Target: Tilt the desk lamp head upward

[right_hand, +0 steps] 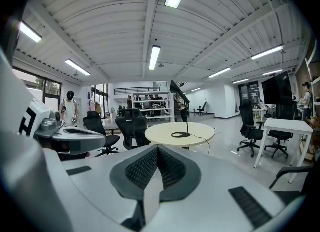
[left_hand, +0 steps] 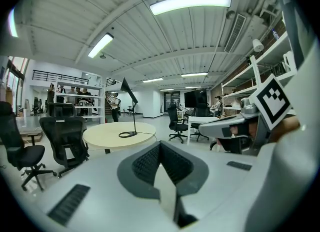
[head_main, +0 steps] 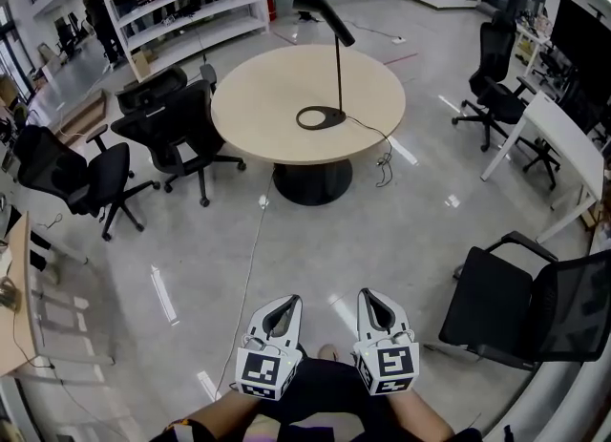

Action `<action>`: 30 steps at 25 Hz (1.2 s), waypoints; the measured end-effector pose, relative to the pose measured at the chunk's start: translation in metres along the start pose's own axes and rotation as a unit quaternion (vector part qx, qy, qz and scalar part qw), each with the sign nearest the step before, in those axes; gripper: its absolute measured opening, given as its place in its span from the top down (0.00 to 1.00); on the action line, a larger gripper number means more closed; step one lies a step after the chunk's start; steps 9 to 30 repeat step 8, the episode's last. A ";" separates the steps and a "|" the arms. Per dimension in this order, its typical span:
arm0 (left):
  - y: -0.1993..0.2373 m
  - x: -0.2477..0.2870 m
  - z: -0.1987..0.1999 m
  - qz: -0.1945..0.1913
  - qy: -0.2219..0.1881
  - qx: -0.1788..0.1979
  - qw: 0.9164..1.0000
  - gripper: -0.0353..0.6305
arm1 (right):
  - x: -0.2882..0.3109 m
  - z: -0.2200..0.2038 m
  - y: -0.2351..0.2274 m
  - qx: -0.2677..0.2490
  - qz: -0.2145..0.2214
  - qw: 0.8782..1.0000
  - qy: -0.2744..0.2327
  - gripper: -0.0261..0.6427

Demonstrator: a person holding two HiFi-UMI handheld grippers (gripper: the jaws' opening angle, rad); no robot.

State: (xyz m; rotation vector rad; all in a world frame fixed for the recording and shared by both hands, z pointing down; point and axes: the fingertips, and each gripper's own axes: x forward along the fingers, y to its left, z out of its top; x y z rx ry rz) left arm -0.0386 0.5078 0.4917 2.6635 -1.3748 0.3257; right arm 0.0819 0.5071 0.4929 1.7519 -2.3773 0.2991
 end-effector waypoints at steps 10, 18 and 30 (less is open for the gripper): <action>0.003 -0.010 -0.001 0.003 -0.001 -0.003 1.000 0.88 | 0.000 0.000 0.010 -0.004 0.009 1.000 0.000 0.95; 0.003 -0.010 -0.001 0.003 -0.001 -0.003 1.000 0.88 | 0.000 0.000 0.010 -0.004 0.009 1.000 0.000 0.95; 0.003 -0.010 -0.001 0.003 -0.001 -0.003 1.000 0.88 | 0.000 0.000 0.010 -0.004 0.009 1.000 0.000 0.95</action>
